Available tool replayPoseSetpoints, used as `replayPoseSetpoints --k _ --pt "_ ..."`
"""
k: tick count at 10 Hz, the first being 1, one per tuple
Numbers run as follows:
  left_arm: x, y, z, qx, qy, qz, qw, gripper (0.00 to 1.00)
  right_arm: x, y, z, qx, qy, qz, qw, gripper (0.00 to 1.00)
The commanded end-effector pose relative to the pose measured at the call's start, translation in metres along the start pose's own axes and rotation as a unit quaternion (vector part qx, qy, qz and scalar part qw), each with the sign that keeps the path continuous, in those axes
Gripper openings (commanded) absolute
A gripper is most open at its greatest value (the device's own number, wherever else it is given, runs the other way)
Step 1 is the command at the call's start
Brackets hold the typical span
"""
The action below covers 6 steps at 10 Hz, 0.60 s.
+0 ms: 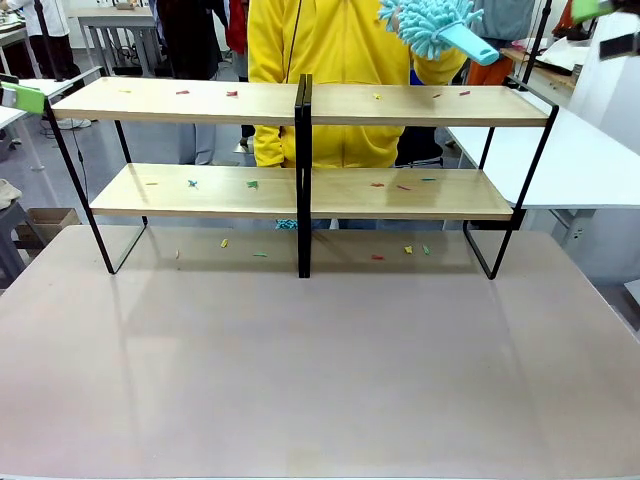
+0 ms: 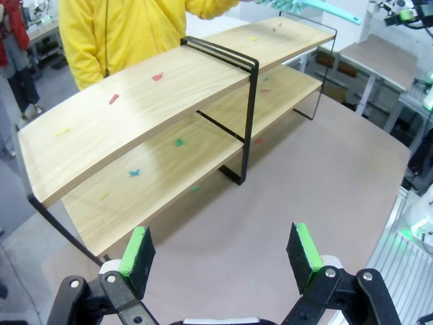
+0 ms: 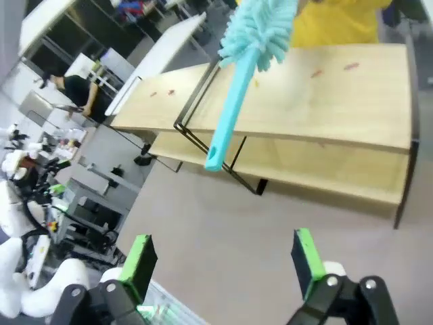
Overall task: Clean the shelves.
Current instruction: Pick up the Duster when the human hands it over.
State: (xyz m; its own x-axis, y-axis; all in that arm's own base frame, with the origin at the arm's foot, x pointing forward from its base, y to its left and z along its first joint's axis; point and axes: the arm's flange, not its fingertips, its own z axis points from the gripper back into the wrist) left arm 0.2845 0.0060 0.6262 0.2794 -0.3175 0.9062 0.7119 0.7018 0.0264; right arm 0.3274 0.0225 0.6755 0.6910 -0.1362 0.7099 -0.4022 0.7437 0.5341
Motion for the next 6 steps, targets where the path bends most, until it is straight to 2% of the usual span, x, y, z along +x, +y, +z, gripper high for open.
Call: replayPoseSetpoints --k 1,4,6 --pt "0.001 0.000 -0.001 0.001 -0.002 -0.001 1.000 1.00 0.045 0.000 -0.032 0.017 0.042 -0.070 0.997 1.00" --pt "0.001 0.000 -0.001 0.001 -0.002 -0.001 1.000 1.00 0.082 -0.006 -0.091 0.044 0.074 -0.120 0.989 1.00" --pt "0.001 0.000 -0.001 0.001 -0.002 -0.001 1.000 1.00 0.093 -0.010 -0.116 0.059 0.077 -0.143 0.985 1.00"
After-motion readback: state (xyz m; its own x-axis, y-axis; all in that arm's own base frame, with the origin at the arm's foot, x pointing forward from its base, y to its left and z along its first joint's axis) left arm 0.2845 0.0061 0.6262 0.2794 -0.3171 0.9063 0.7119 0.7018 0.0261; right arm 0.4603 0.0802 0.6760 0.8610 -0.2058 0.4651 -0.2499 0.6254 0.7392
